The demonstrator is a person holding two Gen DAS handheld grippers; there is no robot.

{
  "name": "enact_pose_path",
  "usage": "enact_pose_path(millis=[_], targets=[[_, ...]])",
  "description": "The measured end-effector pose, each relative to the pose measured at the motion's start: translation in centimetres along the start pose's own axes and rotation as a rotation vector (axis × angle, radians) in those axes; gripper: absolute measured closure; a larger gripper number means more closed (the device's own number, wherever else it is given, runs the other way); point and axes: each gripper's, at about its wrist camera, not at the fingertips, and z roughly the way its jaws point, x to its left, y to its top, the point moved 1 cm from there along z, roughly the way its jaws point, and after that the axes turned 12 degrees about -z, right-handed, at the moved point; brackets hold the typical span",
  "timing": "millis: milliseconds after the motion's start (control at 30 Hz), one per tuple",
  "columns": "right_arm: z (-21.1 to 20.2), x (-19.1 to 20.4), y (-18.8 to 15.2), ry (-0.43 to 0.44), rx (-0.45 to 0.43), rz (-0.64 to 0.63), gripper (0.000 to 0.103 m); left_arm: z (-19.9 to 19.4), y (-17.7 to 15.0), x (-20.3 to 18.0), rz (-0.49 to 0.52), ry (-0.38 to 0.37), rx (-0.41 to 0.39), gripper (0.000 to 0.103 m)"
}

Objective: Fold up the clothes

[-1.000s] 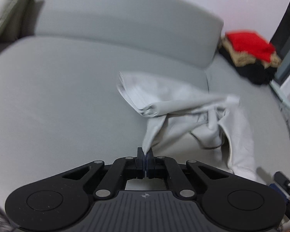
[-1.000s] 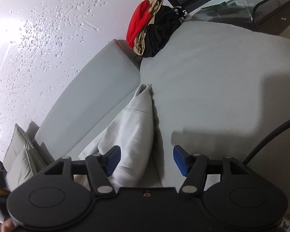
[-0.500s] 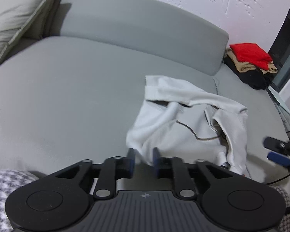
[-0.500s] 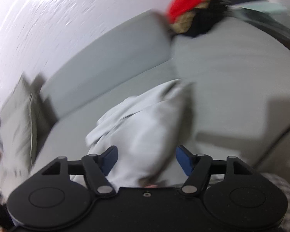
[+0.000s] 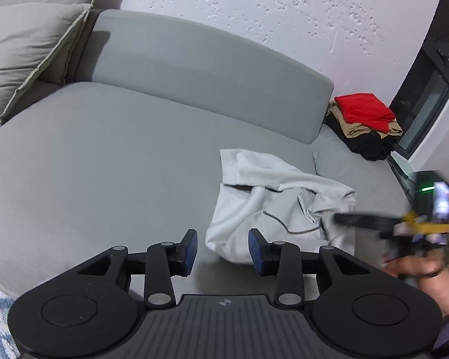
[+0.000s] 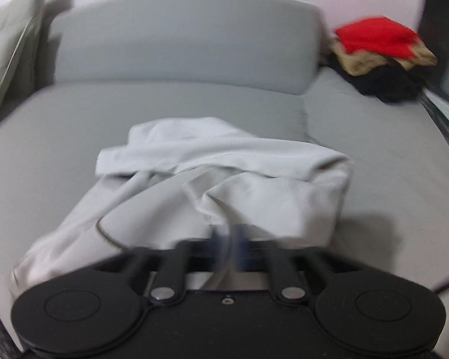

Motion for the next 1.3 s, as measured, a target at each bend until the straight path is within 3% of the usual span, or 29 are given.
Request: enact_pose_path(millis=[67,167,333,400,433,467,533,600,800,933,1167,1300], targets=[[-1.5,-2.7,-0.3,-0.007,-0.041,0.114,0.101,0.5,-0.4,-0.2,-0.002,-0.01,0.02,0.068],[-4.0,-9.0,-2.7,-0.087,-0.079,0.294,0.101,1.3,-1.0,-0.4,-0.005,-0.026,0.05,0.068],[-3.7,-16.8,-7.9,-0.059,0.062,0.506,0.099,3.2,-2.5,-1.7,0.023,-0.024,0.124,0.068],[-3.9,-17.9,-9.4,0.008,0.089,0.543,0.094,3.5,-2.8,-1.8,0.02,-0.014,0.135,0.067],[-4.1,-18.4,-10.1,0.04,0.083,0.571,0.087,3.6,-2.9,-1.8,0.018,-0.008,0.138,0.067],[-4.4,-18.9,-10.6,0.077,0.068,0.604,0.072,3.8,-3.0,-1.8,0.015,-0.002,0.142,0.067],[-4.9,-19.9,-11.3,0.128,0.033,0.643,0.06,4.0,-3.1,-1.8,0.01,0.01,0.149,0.067],[-5.1,-20.5,-11.7,0.16,0.006,0.647,0.06,4.3,-3.3,-1.8,0.006,0.022,0.156,0.067],[-4.0,-17.0,-10.2,0.078,0.014,0.242,0.06,5.1,-3.8,-1.9,-0.002,0.052,0.178,0.066],[-2.8,-14.3,-8.8,-0.023,-0.005,-0.02,0.06,5.7,-4.1,-2.2,0.006,0.057,0.189,0.066],[-0.3,-10.2,-7.0,-0.077,0.016,-0.321,0.06,6.0,-4.3,-1.8,0.013,0.06,0.203,0.066],[-1.0,-8.5,-7.9,-0.138,0.062,-0.469,0.06,5.9,-4.3,-1.2,0.001,0.067,0.202,0.065]])
